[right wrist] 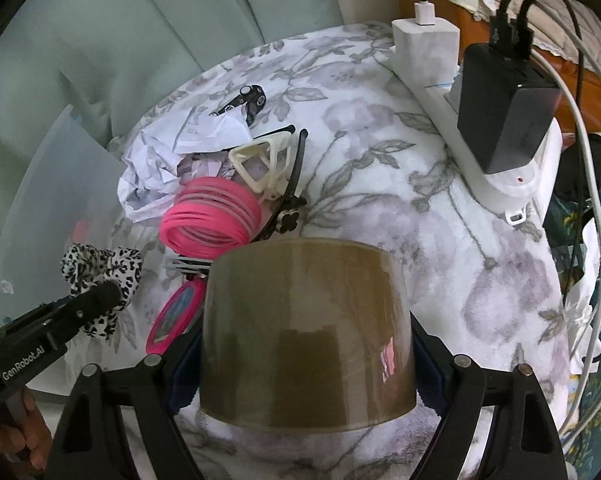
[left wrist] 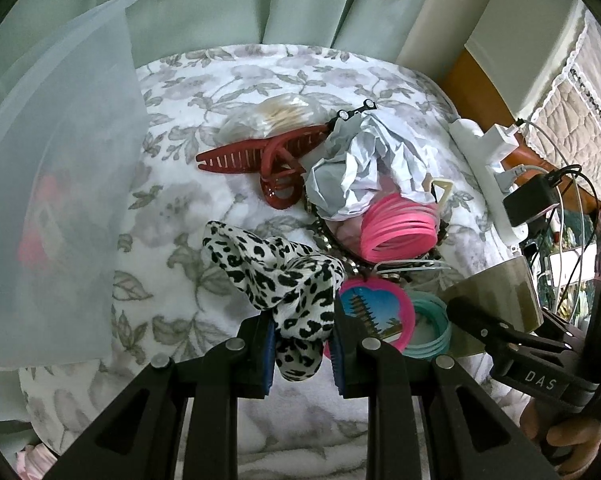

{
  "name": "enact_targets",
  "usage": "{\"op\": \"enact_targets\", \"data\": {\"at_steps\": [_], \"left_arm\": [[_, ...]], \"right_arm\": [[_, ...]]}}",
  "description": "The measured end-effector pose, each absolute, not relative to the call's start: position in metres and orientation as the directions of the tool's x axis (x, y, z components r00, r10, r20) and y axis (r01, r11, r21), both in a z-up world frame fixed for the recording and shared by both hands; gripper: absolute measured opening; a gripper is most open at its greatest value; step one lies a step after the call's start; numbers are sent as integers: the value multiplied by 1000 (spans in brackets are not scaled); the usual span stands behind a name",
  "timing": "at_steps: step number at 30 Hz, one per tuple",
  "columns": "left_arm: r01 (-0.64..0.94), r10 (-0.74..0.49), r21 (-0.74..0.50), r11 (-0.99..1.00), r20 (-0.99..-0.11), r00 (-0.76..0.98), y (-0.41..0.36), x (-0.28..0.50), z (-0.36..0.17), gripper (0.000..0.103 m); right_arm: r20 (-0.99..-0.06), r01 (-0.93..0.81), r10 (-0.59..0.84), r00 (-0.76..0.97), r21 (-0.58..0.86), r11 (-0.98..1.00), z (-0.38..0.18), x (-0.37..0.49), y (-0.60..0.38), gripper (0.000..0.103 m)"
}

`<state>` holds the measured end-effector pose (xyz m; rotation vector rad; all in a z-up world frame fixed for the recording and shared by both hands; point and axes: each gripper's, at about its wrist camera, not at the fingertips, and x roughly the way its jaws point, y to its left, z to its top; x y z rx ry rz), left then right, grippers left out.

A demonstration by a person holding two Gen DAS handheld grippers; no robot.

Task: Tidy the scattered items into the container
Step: 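Lift the scrunchie and tape roll and carry them over the clear box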

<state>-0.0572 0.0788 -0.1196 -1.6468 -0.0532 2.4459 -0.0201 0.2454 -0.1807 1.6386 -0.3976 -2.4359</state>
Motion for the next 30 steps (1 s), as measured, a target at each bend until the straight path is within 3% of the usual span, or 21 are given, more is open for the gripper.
{"op": "enact_targets", "data": {"at_steps": [13,30], "left_arm": [[-138,206,-161,-977,-873,-442,68,-46,-87,23],[-148,258,-212,-966,-745,-616,23,-22,-7,23]], "right_arm": [[-844,-5,-270,-464,307,-952,-137,-8,252,88],[-695,175,-340,-633,299,-938,-19,16,199,88]]}}
